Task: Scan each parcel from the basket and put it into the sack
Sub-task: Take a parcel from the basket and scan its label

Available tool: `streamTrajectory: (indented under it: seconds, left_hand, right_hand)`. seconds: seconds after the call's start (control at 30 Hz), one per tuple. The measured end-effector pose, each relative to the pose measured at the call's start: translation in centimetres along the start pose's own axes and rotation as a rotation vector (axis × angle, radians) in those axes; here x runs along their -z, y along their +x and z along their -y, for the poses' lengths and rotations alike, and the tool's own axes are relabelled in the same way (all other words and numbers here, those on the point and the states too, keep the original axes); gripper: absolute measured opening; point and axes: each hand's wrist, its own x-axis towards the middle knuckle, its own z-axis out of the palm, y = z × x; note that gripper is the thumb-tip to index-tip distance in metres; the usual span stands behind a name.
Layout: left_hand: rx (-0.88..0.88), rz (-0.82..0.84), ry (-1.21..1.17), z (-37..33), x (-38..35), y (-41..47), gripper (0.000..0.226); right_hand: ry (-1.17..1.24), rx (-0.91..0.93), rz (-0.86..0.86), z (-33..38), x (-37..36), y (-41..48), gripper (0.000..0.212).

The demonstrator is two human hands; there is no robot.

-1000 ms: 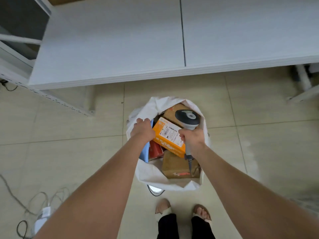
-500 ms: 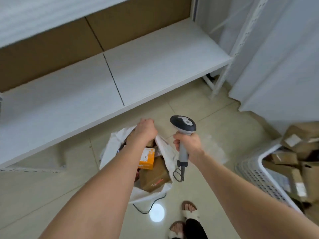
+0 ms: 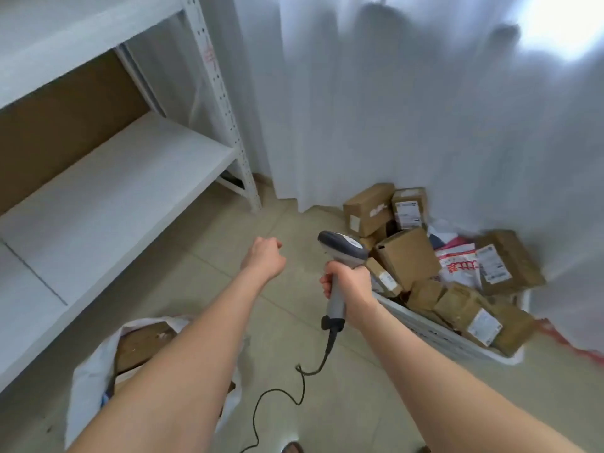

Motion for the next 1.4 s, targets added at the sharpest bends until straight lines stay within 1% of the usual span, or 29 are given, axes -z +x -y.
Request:
streamTrajectory:
  seconds: [0.17,0.27,0.37,0.5,0.57,0.63,0.73,0.83,0.9,0.97,1.03,1.1,1.2,1.27,1.4]
  left_hand:
    - [-0.107,0.045,0.039,-13.1,-5.3,-1.3,0.042]
    - [-0.168,0.097,0.057,-21.4,-9.5,-2.5,0.041]
    - [-0.235,0.149,0.078,-29.1,-13.8,-3.6,0.045]
    - [-0.301,0.22,0.118,-36.7,-18.9,-4.3,0.05]
    - [-0.322,0.265,0.141,-39.0,-21.2,-4.1,0.058]
    - [-0.327,0.329,0.176,-40.3,-23.6,-3.7,0.067]
    - [-0.314,0.405,0.279,-41.0,-27.3,-2.4,0.072]
    - [-0.311,0.482,0.398,-40.4,-31.1,-0.7,0.092]
    - [-0.331,0.482,0.467,-40.0,-33.1,0.7,0.102]
    - [-0.323,0.446,0.475,-39.5,-34.9,2.4,0.106]
    - [-0.267,0.453,0.447,-39.0,-36.4,4.3,0.108]
    - [-0.201,0.507,0.39,-38.6,-37.5,6.3,0.106]
    - [-0.134,0.525,0.275,-38.4,-38.1,8.1,0.086]
    - [-0.1,0.487,0.144,-38.6,-37.8,8.6,0.078]
    - [-0.015,0.334,-0.111,-40.4,-34.5,8.5,0.078]
  right_hand:
    - [0.147,-0.012,-0.097,2.5,13.3,1.3,0.014]
    - [0.205,-0.043,-0.152,3.6,21.9,2.0,0.011]
    - [0.281,-0.042,-0.239,4.6,29.7,3.0,0.01]
    - [0.343,-0.043,-0.358,5.3,38.2,5.0,0.008]
    - [0.368,-0.048,-0.399,5.2,41.3,6.1,0.009]
    - [0.388,-0.064,-0.445,4.8,43.9,7.5,0.013]
    - [0.395,-0.102,-0.478,3.7,46.4,10.2,0.015]
    - [0.389,-0.181,-0.472,1.6,47.1,13.4,0.015]
    - [0.401,-0.223,-0.464,0.0,47.1,15.9,0.016]
    - [0.395,-0.273,-0.457,-1.7,46.8,18.2,0.016]
    - [0.394,-0.304,-0.466,-3.3,46.5,20.0,0.015]
    - [0.395,-0.318,-0.478,-4.5,46.2,21.4,0.015]
    - [0.419,-0.324,-0.483,-5.3,45.9,22.6,0.016]
    - [0.427,-0.323,-0.489,-5.2,45.8,22.9,0.015]
    - [0.44,-0.29,-0.47,-2.9,45.6,21.9,0.011]
